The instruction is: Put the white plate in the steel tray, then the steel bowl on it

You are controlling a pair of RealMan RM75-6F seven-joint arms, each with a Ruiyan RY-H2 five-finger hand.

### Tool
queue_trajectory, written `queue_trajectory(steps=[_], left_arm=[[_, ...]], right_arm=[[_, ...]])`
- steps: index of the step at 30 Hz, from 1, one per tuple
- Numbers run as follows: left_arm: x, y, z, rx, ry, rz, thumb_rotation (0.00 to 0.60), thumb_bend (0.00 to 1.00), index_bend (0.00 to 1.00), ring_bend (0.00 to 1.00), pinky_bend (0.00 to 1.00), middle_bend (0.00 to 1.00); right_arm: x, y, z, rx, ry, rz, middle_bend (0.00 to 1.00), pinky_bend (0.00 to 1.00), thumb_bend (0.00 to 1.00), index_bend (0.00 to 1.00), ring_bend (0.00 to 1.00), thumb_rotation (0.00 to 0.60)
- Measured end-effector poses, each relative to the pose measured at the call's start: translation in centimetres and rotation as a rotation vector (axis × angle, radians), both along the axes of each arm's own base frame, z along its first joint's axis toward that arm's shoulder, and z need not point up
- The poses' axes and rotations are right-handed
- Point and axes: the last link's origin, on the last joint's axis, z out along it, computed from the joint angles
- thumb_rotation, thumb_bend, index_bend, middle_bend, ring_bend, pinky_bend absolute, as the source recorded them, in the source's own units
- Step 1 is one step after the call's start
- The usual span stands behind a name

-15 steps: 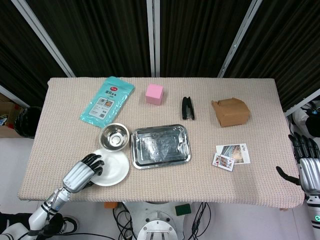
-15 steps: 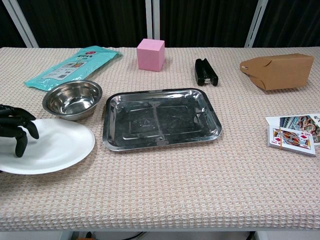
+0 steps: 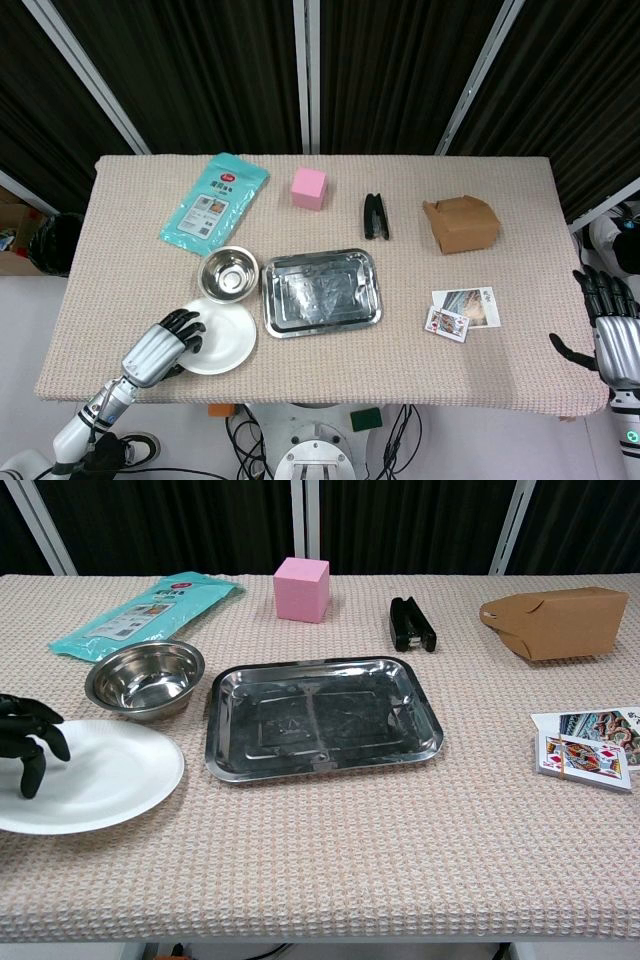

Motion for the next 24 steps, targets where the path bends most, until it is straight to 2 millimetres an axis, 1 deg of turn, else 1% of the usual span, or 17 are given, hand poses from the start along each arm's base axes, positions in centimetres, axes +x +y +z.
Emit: queue_trajectory(steps=[7,13,19,24], left_arm=[[-0.6,-0.4,0.5,0.013,-0.007,0.015,0.600,0.40,0.59,0.20,0.24,0.36],[-1.4,-1.2,1.8,0.045,-0.027,0.036,0.600,0.40,0.60,0.21,0.25,0.37],[-2.7,-2.5,4.4,0.118,-0.059,0.086,0.600,0.40,0.61,0.22,0.27,0.39],[-3.8,-3.2,7.4,0.223,-0.094,0.114,0.600,0.40,0.64,0.24,0.29,0.41]], right_arm=[[0.0,0.0,-0.2,0.008,0.001,-0.004,0.00,0.00,0.18,0.00,0.00,0.600],[0.0,0.0,-0.2,0.009,0.005,-0.003,0.00,0.00,0.18,0.00,0.00,0.600],[0.2,-0.1,-0.6,0.020,0.006,0.005,0.00,0.00,0.18,0.00,0.00,0.600],[0.4,0.0,-0.8,0.025,0.008,0.010,0.00,0.00,0.18,0.00,0.00,0.600]])
